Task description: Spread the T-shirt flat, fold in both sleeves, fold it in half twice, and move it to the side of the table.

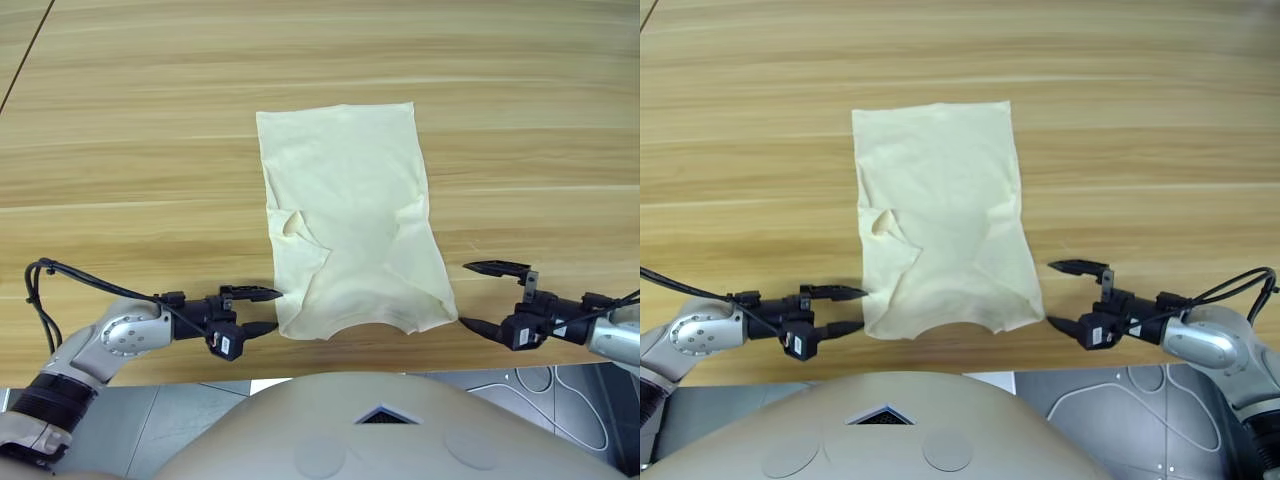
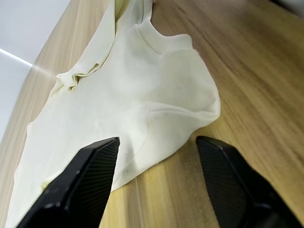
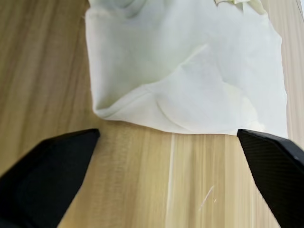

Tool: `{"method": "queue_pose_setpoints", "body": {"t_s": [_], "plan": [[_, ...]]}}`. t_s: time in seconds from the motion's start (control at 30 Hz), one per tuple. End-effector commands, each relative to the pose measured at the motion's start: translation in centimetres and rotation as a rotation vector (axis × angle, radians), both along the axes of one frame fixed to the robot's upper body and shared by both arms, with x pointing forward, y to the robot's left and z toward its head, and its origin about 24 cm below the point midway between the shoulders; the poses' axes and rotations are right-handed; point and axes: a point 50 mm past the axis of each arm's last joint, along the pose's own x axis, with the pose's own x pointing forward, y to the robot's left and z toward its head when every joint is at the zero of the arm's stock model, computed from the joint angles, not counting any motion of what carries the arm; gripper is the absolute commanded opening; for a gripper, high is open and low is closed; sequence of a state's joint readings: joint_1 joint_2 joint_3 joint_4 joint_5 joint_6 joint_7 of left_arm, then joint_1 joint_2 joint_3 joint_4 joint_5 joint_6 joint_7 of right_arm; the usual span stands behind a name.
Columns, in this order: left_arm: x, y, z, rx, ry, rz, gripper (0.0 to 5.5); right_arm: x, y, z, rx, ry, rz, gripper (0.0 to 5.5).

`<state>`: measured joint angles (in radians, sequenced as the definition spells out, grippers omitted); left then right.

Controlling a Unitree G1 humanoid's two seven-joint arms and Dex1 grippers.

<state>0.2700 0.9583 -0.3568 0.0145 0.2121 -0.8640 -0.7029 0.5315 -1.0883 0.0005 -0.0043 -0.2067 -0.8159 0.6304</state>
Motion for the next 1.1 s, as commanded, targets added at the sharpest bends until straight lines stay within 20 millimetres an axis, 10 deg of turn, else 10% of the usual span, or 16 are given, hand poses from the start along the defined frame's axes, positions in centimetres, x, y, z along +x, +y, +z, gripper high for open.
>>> {"method": "queue_pose_setpoints", "body": {"t_s": [0.03, 0.73, 1.1], "plan": [[-0.7, 0.2, -1.0, 0.082, 0.052, -0.027, 3.08, -1.6, -0.3, -1.3, -0.076, 0.122, 0.027, 5.40], [-2.1, -0.3, -1.4, 0.088, 0.105, -0.070, 3.08, -1.6, 1.0, -2.8, -0.075, 0.169, 0.045, 5.40], [-1.9, -0.2, -1.8, 0.104, 0.106, -0.057, 3.05, -1.1, 0.8, -3.8, -0.117, 0.191, 0.039, 3.49]]}}
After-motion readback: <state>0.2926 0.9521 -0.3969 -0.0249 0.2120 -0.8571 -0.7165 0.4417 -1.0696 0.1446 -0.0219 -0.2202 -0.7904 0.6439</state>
